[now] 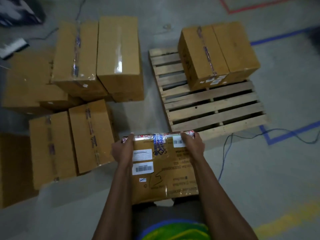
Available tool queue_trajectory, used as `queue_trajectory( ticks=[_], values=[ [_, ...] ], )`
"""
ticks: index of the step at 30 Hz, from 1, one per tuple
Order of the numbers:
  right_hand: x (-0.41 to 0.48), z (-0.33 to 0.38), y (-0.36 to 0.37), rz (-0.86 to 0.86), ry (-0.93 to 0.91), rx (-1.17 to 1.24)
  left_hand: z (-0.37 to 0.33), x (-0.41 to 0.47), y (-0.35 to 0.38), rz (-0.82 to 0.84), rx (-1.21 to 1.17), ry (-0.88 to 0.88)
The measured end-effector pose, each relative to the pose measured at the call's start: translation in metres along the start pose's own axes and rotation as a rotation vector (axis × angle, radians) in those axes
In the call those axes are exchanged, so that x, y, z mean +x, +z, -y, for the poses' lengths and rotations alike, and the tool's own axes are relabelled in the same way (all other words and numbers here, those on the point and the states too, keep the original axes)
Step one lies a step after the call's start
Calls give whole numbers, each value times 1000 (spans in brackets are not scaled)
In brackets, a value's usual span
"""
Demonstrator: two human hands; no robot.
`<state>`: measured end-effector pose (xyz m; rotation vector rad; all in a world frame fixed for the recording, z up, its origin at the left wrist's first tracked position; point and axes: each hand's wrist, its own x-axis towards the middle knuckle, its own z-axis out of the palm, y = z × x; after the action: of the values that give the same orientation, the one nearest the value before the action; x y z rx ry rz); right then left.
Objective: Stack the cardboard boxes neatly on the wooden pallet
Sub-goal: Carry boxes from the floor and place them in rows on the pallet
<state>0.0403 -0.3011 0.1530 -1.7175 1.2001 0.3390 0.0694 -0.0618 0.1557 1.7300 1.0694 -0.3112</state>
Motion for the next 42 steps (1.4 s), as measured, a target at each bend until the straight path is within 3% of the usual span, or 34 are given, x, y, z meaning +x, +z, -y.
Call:
queue_trajectory(
  ticks=[4,10,18,21,28,35,42],
  values=[
    [13,20,-40,1,-1,73,-24,-35,26,18,4,38],
    [26,83,-90,-30,-148,155,-61,-28,76,90,-146,50],
    [72,142,-120,-93,-245,319,-134,-51,125,143,-327,106],
    [95,162,-122,-105,-257,340,-160,-38,146,148,-274,131],
    [177,219,-107,-101,-226,352,-232,29,221,99,-172,136],
    [302,316,-46,-128,-98,228,-323,136,301,119,-70,-36],
    [410,416,5,-28,-34,251,-408,230,356,129,-65,-90]
  ],
)
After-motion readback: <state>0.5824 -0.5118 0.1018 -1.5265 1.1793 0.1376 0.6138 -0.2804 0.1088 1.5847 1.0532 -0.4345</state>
